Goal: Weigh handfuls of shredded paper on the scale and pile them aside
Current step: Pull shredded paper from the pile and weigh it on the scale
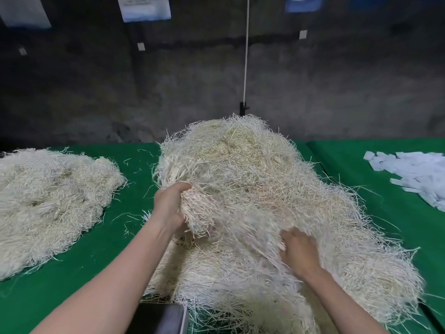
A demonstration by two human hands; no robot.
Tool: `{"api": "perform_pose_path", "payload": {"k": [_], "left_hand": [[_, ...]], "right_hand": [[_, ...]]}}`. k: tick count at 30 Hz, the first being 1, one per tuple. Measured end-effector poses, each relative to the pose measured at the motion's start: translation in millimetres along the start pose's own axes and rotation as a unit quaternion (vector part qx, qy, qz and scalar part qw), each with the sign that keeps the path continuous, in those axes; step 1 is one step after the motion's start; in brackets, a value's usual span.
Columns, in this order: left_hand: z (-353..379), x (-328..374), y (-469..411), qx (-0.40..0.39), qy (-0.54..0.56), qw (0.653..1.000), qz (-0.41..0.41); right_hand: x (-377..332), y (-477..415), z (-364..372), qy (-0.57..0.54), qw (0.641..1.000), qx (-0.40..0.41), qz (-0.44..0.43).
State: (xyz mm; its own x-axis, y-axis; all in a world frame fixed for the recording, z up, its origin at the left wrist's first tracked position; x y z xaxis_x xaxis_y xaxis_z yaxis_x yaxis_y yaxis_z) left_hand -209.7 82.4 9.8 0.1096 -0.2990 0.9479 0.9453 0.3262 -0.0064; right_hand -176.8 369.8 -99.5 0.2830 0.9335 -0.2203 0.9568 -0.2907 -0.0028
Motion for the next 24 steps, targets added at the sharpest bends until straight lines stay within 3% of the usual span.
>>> {"api": "perform_pose_path", "payload": {"k": [4,8,13,15,17,19,24], "left_hand": [[3.7,1.7,4.2,-0.029,-0.022,0.999,0.009],[18.9,0.7,14.7,-0.097,-0.038,0.995,0.009],[26.8,2.4,14.7,-0.117,-0.066,0.991,0.029],[26.1,3.5,15.7,-0.113,-0.057,0.992,0.025],[30.9,1.1,19.0,-0.128,-0.033,0.991,0.004],[37.3,-4.4,20.7,-0.150,-0.023,0.988,-0.009],[48.7,-20.8,37.3,-0.296,-0.145,0.944,-0.030]], "right_hand": [[21.3,-1.7,15.3,0.072,0.995,-0.065,0.010],[-9.1,-8.7,-46.6,-0.109,0.984,-0.132,-0.042],[-49.6,4.9,-111.3,-0.263,0.960,-0.053,-0.085],[-72.8,17.8,-100.8,-0.352,0.922,-0.129,-0.092],[-99.9,31.3,-85.0,-0.431,0.863,-0.236,-0.120],[-122.9,39.1,-71.9,-0.445,0.842,-0.276,-0.133],[-158.2,37.8,-64.9,-0.463,0.870,-0.140,-0.098]]}}
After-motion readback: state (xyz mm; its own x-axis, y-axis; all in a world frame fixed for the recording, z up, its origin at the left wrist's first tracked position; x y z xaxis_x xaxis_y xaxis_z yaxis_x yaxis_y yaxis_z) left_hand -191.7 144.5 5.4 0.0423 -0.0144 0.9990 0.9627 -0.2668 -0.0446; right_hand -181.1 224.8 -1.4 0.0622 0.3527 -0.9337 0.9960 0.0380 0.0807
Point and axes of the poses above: each hand's wrist, its own y-axis away from the middle knuckle, its own z-axis out of the palm, x = y × z, the point moved 8 cm from there along -y, towards the middle knuckle, and after that the axes turned 15 degrees about z, right-handed, at the moved point
